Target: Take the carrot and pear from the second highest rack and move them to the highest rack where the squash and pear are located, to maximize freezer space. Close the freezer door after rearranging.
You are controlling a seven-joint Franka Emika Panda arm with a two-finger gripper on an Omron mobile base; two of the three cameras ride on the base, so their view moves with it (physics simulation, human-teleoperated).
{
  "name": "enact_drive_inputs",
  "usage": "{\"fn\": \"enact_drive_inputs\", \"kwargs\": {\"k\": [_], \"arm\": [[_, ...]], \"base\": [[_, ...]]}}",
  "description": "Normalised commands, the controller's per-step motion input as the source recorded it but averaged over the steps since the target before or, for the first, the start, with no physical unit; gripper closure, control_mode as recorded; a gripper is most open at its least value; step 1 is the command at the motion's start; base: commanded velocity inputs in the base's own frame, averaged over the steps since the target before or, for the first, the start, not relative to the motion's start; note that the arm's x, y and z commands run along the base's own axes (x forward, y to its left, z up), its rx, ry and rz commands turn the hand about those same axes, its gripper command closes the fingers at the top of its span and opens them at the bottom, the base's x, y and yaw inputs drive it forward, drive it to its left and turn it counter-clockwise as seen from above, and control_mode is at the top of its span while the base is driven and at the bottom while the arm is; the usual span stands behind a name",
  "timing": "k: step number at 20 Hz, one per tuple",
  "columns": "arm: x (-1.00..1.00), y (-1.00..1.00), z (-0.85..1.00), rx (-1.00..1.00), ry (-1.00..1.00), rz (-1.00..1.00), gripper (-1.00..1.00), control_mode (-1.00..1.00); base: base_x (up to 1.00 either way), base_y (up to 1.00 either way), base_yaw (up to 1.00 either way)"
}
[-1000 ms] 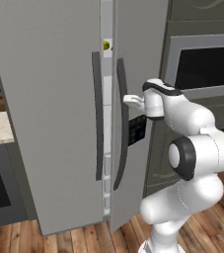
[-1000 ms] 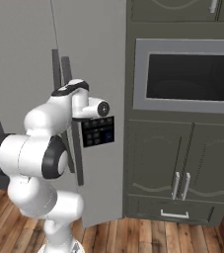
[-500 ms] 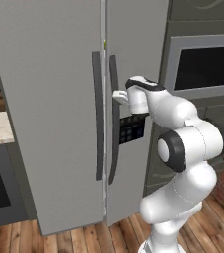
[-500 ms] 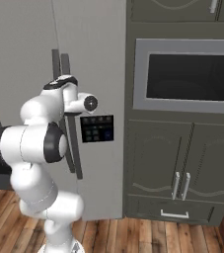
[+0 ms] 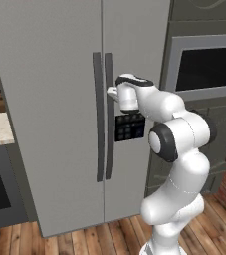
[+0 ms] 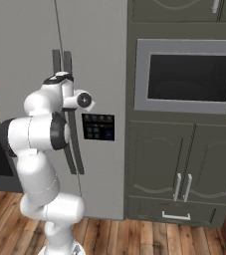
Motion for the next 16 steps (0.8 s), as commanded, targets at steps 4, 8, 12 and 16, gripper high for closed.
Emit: {"fn": "enact_drive_inputs", "kwargs": {"k": [4,8,12,16], "arm": [[0.4,0.14,0.0,0.04,0.03,-0.1,1.0,-1.0],[0.36,0.1,0.0,0.04,0.03,-0.09,1.0,-1.0],[0.34,0.08,0.0,0.04,0.04,-0.09,1.0,-1.0],[0.35,0.12,0.0,0.03,0.05,-0.1,1.0,-1.0]], "base": [[0.0,0.0,0.0],[0.0,0.0,0.0],[0.0,0.0,0.0],[0.0,0.0,0.0]]}}
